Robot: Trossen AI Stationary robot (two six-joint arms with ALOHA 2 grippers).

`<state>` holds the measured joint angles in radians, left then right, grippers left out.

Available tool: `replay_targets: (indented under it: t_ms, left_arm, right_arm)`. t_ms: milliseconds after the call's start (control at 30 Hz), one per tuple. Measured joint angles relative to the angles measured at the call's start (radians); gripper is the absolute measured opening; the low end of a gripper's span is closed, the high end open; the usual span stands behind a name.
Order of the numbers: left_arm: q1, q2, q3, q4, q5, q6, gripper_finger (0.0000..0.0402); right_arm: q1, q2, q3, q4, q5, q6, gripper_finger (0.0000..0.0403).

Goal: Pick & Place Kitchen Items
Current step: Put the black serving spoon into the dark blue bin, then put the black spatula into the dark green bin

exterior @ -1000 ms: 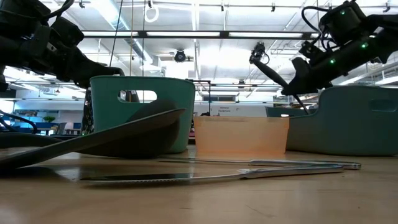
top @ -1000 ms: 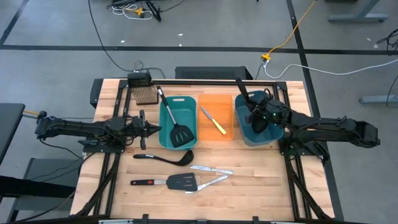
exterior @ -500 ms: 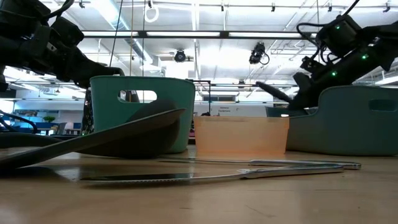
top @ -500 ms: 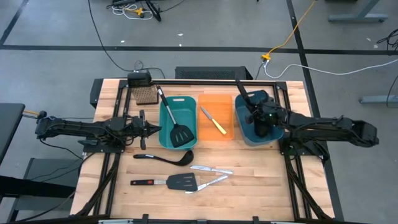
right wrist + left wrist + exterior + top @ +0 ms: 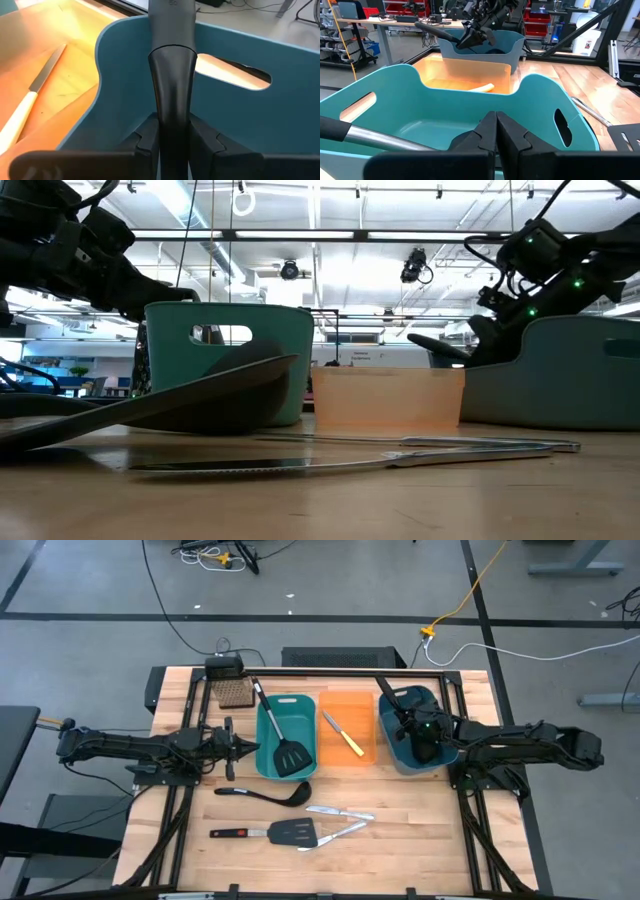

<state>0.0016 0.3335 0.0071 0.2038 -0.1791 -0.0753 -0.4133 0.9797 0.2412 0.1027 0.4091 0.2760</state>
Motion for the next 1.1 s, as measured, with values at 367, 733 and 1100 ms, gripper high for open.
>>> replay_targets:
  t_ms: [367,733,1100]
  left_arm:
    - [0.0,0.0,0.0,0.0,0.0,0.0,0.0009]
    - [0.0,0.0,0.0,0.0,0.0,0.0,0.0009]
    - [0.0,0.0,0.0,-0.001,0.0,0.0,0.0009]
  right_arm:
    - [0.0,0.004,-0.002,0.133,-0.029,-0.041,0.0147]
    - [0.0,-0.052,-0.001,0.125,-0.062,-0.014,0.0212]
    - [0.031,-0.261,0.062,0.115,-0.095,-0.098,0.0217]
